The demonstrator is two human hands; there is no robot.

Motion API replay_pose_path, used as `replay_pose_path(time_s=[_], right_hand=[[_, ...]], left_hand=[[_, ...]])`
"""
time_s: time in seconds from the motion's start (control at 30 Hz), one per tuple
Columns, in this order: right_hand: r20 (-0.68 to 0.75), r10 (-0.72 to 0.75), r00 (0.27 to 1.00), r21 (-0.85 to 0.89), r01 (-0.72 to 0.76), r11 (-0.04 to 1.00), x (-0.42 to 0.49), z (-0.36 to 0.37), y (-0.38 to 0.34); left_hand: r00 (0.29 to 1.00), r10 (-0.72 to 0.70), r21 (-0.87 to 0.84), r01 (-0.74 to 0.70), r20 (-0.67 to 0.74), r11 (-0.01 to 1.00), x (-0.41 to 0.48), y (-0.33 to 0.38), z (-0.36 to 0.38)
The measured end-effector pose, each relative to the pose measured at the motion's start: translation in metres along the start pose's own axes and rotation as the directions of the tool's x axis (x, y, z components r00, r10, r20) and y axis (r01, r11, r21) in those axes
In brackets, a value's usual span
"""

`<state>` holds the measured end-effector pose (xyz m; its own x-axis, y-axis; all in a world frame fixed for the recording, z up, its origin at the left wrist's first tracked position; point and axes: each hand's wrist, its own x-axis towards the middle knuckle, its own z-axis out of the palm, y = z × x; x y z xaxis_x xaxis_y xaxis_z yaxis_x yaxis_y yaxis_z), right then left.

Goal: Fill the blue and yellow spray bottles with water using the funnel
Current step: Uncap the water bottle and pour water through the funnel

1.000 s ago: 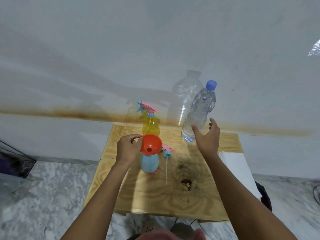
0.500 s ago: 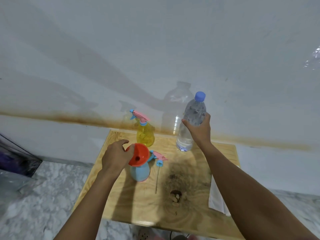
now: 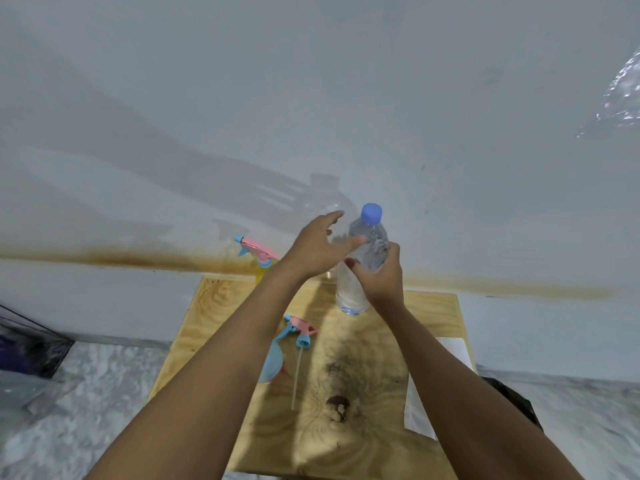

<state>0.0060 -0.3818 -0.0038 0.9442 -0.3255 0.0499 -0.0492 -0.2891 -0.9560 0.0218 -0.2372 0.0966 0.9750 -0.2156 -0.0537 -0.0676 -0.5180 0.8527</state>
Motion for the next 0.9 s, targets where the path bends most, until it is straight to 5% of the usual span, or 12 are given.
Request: replay_pose_path(time_s=[0.13, 0.7, 0.9], right_hand=[[-0.035, -0.039, 0.999, -0.029, 0.038, 0.999, -0.015, -0.006, 0.005], [-0.021, -0.011, 1.0, -0.139, 0.008, 0.99, -0.122, -0.041, 0.016], [0.156, -0.037, 0.987, -0.144, 0.06, 0.988, -0.122, -0.058, 0.018]], left_hand=[[0.993, 0.014, -0.004, -0.013, 0.117, 1.0, 0.011, -0.011, 0.013], [0.99, 0.131, -0.14, -0.122, 0.06, 0.983, -0.091, -0.022, 0.038], [0.993, 0.116, -0.153, -0.113, 0.016, 0.982, -0.101, -0.02, 0.042]])
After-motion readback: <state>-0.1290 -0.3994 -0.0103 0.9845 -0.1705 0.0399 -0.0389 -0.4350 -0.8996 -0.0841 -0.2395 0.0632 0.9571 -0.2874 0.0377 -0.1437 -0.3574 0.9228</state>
